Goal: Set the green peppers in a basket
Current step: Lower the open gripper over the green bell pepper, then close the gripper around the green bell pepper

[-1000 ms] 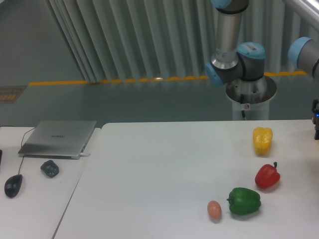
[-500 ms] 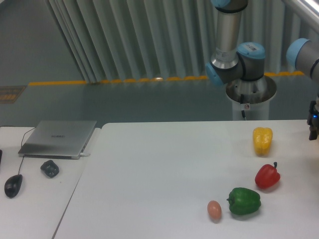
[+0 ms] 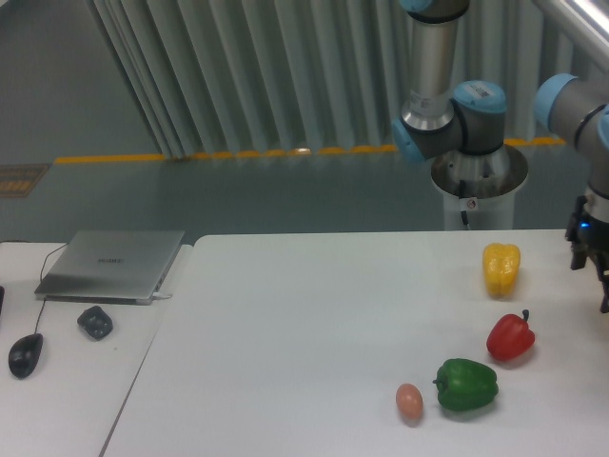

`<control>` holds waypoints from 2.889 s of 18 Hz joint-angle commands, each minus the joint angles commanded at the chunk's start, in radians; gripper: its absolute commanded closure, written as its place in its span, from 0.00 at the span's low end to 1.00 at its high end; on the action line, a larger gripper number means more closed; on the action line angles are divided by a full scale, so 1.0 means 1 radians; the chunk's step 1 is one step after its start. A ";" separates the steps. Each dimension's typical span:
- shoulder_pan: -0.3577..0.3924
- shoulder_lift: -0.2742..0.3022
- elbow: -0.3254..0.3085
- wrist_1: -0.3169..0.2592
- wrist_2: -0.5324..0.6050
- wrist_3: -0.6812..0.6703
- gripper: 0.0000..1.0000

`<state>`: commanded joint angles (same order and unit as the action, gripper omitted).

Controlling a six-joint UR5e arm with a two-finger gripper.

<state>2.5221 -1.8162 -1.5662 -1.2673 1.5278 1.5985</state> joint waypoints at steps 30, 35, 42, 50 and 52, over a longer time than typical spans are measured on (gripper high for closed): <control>-0.258 -0.261 0.121 0.198 0.081 -0.190 0.00; -0.252 -0.221 0.121 0.194 0.080 -0.183 0.00; -0.253 -0.222 0.097 0.194 0.086 -0.195 0.00; -0.256 -0.252 0.061 0.195 0.081 -0.310 0.00; -0.256 -0.259 0.064 0.195 0.080 -0.311 0.00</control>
<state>2.2657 -2.0755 -1.5018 -1.0723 1.6076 1.2870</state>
